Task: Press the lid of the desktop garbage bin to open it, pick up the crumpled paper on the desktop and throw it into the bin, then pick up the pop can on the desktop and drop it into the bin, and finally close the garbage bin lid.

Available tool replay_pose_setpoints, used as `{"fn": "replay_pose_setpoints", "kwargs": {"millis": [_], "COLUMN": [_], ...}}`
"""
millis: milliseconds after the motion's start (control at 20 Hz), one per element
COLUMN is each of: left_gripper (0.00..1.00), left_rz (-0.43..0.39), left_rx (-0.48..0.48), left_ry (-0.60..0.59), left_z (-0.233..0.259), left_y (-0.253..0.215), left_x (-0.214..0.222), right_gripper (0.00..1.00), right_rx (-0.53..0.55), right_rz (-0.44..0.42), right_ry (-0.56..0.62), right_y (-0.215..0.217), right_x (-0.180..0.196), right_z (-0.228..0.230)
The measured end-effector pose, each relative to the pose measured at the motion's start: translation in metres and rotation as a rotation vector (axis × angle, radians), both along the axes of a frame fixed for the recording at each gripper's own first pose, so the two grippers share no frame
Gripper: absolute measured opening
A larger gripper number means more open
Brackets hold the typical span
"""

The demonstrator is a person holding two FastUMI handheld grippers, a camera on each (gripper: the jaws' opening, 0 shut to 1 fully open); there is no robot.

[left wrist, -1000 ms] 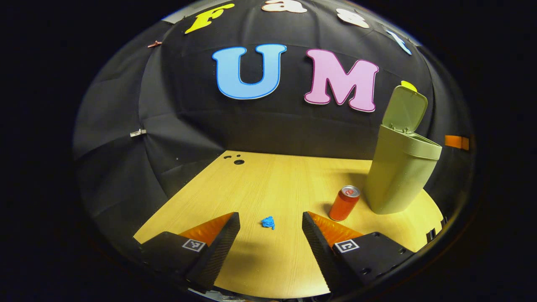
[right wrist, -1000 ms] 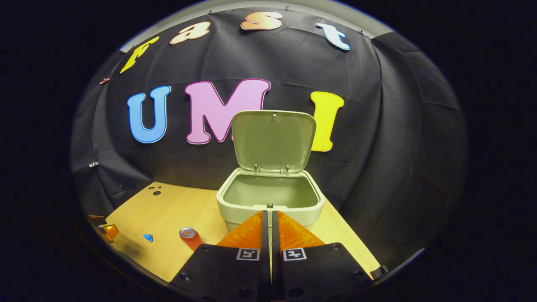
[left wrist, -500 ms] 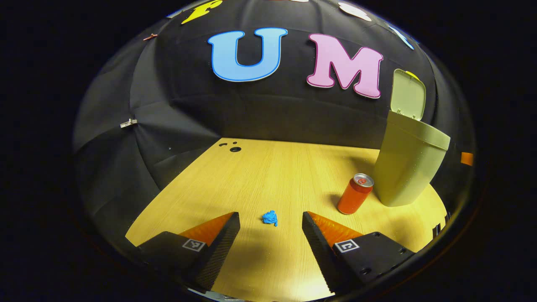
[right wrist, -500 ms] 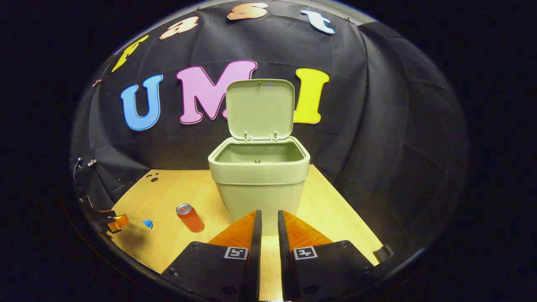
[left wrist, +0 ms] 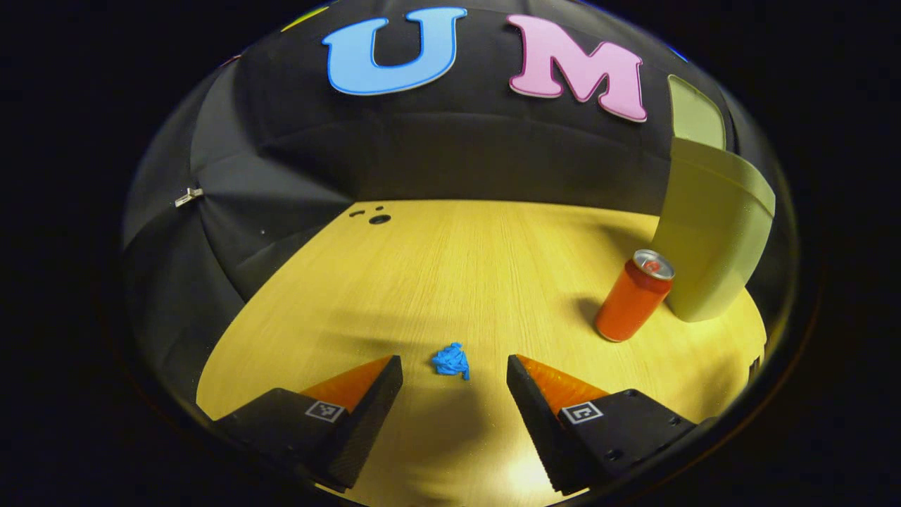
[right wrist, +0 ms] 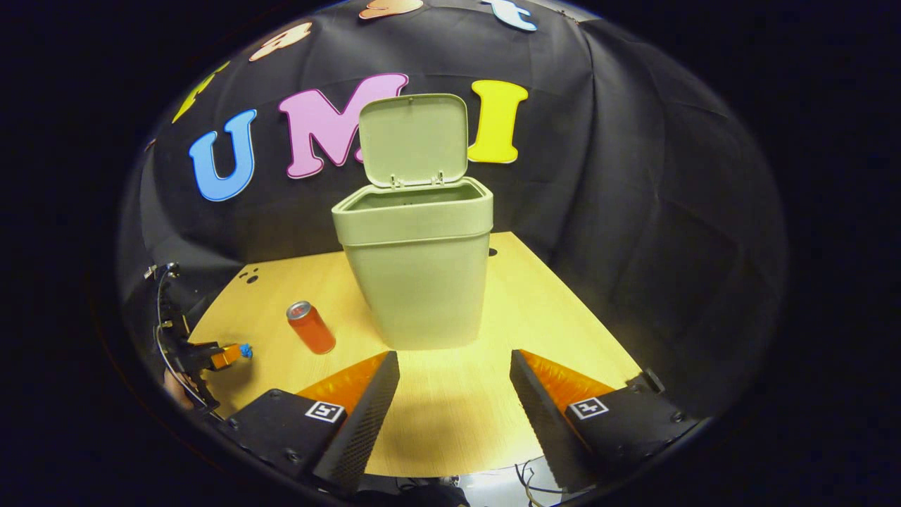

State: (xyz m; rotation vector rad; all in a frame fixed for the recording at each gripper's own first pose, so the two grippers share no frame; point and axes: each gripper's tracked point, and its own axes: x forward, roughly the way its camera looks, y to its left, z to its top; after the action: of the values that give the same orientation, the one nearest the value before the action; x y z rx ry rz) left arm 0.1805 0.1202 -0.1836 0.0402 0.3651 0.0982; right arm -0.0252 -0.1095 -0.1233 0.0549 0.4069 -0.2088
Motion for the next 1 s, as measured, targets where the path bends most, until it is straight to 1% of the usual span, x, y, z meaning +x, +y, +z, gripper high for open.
{"fn": "replay_pose_setpoints", "kwargs": {"millis": [50,250,400,500,600,650,700,750,800,850,900,1000], "left_gripper": [0.96,0.96,0.96,0.96,0.95,0.89,0.91,0.82,0.84,0.75,0.62,0.43], "left_rz": [0.007,0.015,0.026,0.024,0.016,0.014,0.013,0.013,0.014,0.014,0.017,0.007], "left_rx": [0.006,-0.022,-0.007,-0.016,-0.03,-0.028,-0.03,-0.03,-0.031,-0.032,-0.029,-0.029], "left_ry": [0.01,0.045,0.061,0.069,0.064,0.063,0.067,0.06,0.062,0.059,0.061,0.063], "left_z": [-0.007,-0.024,-0.032,-0.036,-0.037,-0.038,-0.04,-0.038,-0.04,-0.04,-0.041,-0.041], "left_y": [0.002,0.003,0.008,0.007,0.003,0.003,0.002,0.001,0.001,0.002,0.004,0.004], "left_x": [0.007,0.029,0.044,0.048,0.05,0.051,0.049,0.048,0.048,0.046,0.044,0.042], "right_gripper": [0.99,0.99,0.99,0.99,0.99,0.99,0.99,0.99,0.99,0.99,0.99,0.99], "right_rx": [0.004,0.008,-0.004,-0.011,-0.015,-0.011,-0.003,0.006,0.013,0.022,0.034,0.042], "right_rz": [-0.004,-0.014,-0.017,-0.016,-0.016,-0.015,-0.012,-0.012,-0.014,-0.016,-0.014,-0.008], "right_ry": [0.012,0.05,0.063,0.071,0.08,0.08,0.081,0.086,0.093,0.094,0.09,0.084], "right_y": [0.0,0.001,0.003,0.004,0.006,0.008,0.011,0.013,0.015,0.018,0.022,0.027], "right_x": [-0.003,-0.011,-0.013,-0.014,-0.014,-0.013,-0.013,-0.012,-0.012,-0.012,-0.01,-0.01], "right_z": [-0.003,-0.011,-0.013,-0.013,-0.016,-0.017,-0.018,-0.021,-0.025,-0.026,-0.027,-0.027]}}
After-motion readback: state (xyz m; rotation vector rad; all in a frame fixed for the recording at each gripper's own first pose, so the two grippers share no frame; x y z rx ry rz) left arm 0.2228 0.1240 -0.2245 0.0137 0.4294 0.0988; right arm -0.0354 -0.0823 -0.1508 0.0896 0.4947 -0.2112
